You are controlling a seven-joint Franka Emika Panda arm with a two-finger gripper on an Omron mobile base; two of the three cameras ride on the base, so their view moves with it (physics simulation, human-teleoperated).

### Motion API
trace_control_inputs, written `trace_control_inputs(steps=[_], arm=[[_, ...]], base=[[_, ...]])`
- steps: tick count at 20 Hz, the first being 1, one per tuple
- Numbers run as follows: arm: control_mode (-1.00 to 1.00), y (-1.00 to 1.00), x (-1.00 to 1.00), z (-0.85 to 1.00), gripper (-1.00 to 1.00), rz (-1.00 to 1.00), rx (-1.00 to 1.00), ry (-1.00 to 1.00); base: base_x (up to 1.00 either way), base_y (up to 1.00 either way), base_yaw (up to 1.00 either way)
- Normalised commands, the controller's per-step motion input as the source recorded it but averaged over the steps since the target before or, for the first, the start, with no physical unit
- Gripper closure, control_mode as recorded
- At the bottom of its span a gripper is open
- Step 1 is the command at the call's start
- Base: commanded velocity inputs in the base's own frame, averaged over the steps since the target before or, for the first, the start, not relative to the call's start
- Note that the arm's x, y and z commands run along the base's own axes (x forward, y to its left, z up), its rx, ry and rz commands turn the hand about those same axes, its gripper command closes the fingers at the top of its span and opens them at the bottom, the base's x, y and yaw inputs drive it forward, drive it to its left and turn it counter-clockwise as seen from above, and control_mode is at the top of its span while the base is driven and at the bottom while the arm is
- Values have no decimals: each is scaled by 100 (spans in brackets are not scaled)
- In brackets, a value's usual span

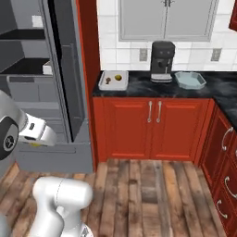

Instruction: Place one lemon and one chicken drumstick in each tupperware on the nearby counter, to pack two identical lunches.

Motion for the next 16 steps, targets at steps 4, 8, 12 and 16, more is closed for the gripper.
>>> trace_control_inputs(steps=[4,8,12,16], arm=[[100,0,0,0,100,0,0,0],[100,0,0,0,100,0,0,0],[100,0,0,0,100,0,0,0],[100,0,0,0,100,0,0,0]], base=[[-1,-100,-23],[13,-100,-22],[46,-100,-18],[90,-79,-10]])
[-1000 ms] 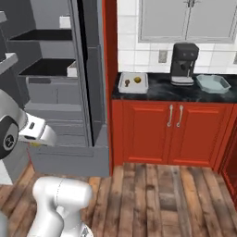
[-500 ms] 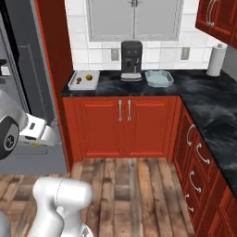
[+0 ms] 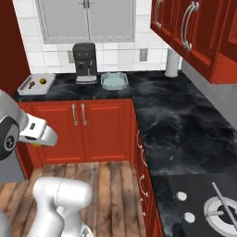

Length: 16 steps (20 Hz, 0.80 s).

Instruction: Place one lemon and one chicken drumstick in each tupperware on the nearby counter, to pack two identical lunches.

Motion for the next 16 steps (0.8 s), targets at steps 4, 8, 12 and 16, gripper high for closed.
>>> trace_control_inputs(steps=[4,8,12,16], arm=[[100,0,0,0,100,0,0,0],[100,0,0,0,100,0,0,0],[100,0,0,0,100,0,0,0],[100,0,0,0,100,0,0,0]], base=[[100,-36,-3],[100,5,0],[100,33,-1],[100,39,-4]])
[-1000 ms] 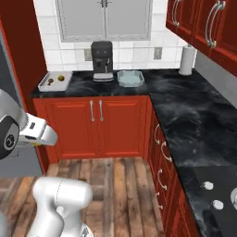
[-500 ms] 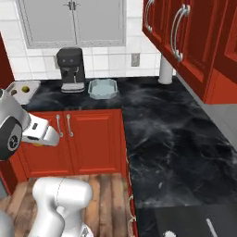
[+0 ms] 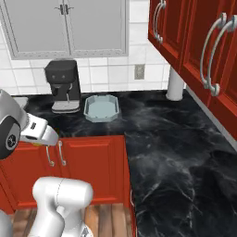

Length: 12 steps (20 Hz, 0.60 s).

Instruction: Place one lemon and one chicken drumstick in each tupperware on the nearby counter, to pack two identical lunches.

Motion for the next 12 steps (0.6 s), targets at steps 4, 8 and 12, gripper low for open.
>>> trace_control_inputs(steps=[4,8,12], arm=[[100,0,0,0,100,0,0,0],[100,0,0,0,100,0,0,0],[100,0,0,0,100,0,0,0]], base=[[100,19,-4],[100,2,-2],[88,0,0]])
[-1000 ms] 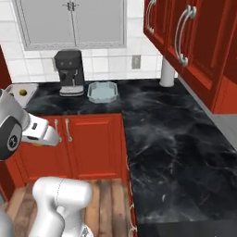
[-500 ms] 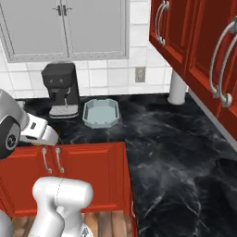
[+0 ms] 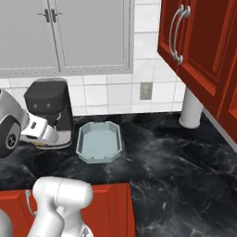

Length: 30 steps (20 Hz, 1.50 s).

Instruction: Place one lemon and one chicken drumstick in each tupperware on the nearby counter, to pack two identical lunches.

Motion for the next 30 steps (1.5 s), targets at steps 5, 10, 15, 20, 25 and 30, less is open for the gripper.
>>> trace_control_inputs(steps=[5,10,15,20,25,30], arm=[[-100,-20,14,-1,100,0,0,0],[-100,-77,25,-13,100,-4,0,3],[-100,-51,52,-16,100,-1,0,2],[-100,-2,73,-29,100,0,0,0],[-100,-4,74,-36,100,0,0,0],[-100,-17,69,-29,100,0,0,0]], base=[[29,-9,0],[0,0,0],[0,0,0],[0,0,0],[0,0,0],[0,0,0]])
